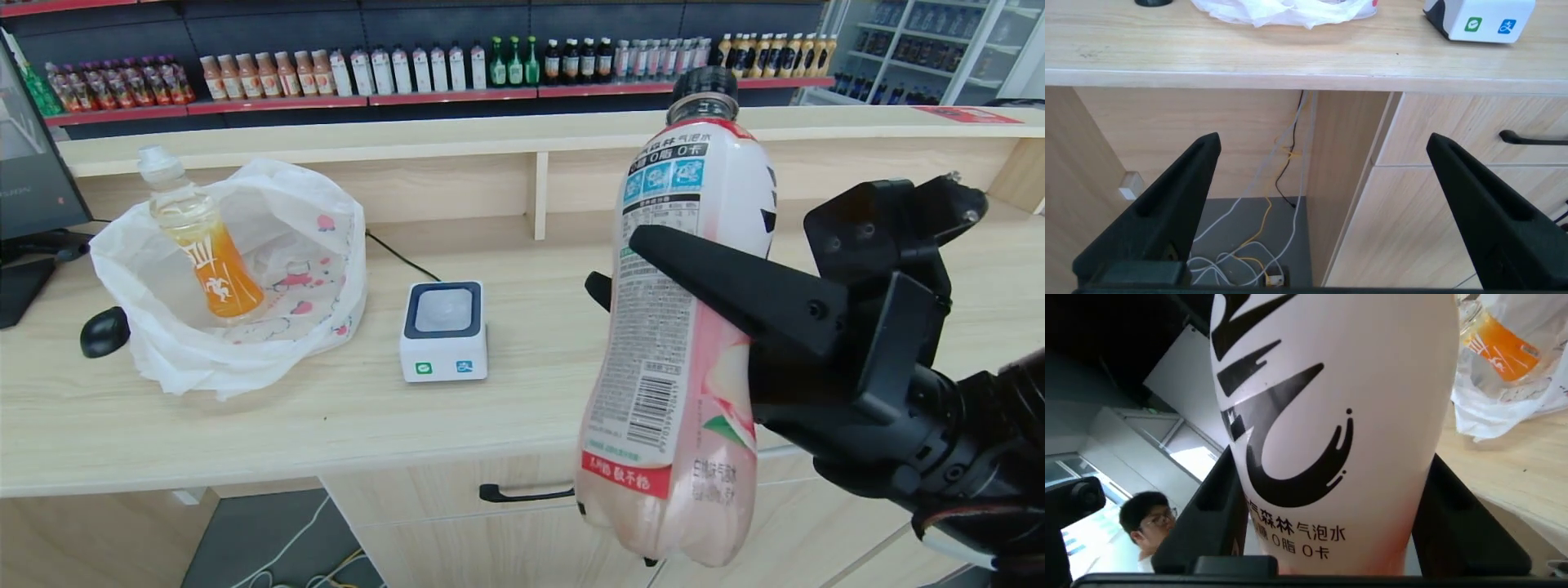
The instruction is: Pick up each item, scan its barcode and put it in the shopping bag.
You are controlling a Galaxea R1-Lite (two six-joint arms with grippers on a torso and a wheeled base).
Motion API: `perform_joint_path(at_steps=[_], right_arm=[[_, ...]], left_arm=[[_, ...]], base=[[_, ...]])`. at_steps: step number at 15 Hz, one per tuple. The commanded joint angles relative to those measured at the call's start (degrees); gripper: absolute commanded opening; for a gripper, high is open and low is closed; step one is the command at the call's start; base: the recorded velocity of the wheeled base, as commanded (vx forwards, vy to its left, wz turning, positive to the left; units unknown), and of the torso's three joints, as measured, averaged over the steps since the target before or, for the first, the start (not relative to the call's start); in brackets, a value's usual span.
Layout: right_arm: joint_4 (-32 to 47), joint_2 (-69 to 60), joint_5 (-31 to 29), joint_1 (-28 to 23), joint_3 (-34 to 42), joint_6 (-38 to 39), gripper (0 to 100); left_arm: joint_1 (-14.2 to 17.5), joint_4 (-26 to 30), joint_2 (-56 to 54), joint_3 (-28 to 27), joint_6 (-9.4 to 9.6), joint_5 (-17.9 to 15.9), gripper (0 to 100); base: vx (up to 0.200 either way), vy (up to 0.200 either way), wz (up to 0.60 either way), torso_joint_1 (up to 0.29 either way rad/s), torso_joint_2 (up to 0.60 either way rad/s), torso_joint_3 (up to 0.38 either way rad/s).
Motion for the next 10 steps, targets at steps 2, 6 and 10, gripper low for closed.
perform_joint_path(at_steps=[2,6,10], right_arm=[[-0.03,-1.71,0.01,0.18,0.17,2.46,0],[-0.03,-1.80,0.01,1.41,0.17,5.36,0],[-0.03,-2.24,0.01,1.41,0.08,7.56,0]], left_arm=[[0.00,0.00,-0.02,0.00,0.00,0.00,100],[0.00,0.00,-0.02,0.00,0.00,0.00,100],[0.00,0.00,-0.02,0.00,0.00,0.00,100]], base=[[0.000,0.000,0.00,0.000,0.00,0.000],[0.000,0.000,0.00,0.000,0.00,0.000],[0.000,0.000,0.00,0.000,0.00,0.000]])
